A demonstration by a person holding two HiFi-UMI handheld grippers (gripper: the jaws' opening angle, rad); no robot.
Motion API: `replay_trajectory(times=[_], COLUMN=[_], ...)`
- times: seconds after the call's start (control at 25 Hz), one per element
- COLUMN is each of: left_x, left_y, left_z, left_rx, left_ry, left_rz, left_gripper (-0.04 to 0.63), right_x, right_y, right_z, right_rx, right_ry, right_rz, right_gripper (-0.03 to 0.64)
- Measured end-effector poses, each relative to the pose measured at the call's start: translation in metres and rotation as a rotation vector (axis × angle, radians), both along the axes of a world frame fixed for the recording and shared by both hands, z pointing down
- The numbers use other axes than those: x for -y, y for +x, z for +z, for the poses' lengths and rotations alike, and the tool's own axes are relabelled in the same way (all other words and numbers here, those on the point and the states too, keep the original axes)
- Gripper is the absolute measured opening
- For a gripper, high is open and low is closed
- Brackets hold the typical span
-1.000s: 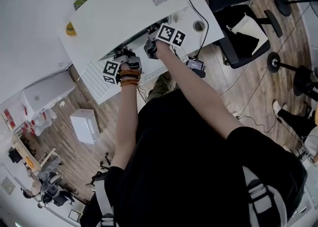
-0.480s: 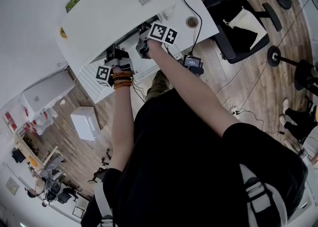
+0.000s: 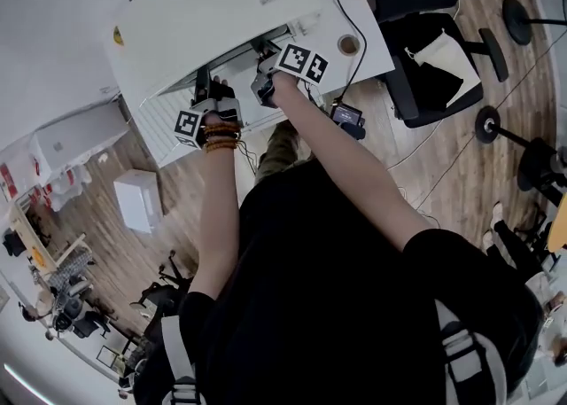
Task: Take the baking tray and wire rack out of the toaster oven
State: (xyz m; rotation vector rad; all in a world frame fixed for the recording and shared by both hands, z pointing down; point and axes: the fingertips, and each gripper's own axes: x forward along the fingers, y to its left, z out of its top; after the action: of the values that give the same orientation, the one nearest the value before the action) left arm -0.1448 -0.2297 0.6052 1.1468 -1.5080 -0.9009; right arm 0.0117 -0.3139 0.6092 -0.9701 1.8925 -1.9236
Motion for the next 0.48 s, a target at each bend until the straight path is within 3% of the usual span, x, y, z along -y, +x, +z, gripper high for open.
replay_trajectory(times=[0.36, 0.48], left_x=[-0.014, -0.023], left_y=[0.008, 0.008], left_z=[-0.005, -0.001], left_rx=[-0.057, -0.055], left_ry=[0.051, 0.033], left_rz=[-0.014, -0.006], left_gripper=[0.054, 0.051], right_x=[-0.015, -0.022], right_y=[0.004, 0.007], right_z=[-0.002, -0.001], right_rx=[0.01, 0.006], right_ry=[-0.005, -0.01], right_rz=[-0.019, -0.01], right_gripper=[0.083, 0.083])
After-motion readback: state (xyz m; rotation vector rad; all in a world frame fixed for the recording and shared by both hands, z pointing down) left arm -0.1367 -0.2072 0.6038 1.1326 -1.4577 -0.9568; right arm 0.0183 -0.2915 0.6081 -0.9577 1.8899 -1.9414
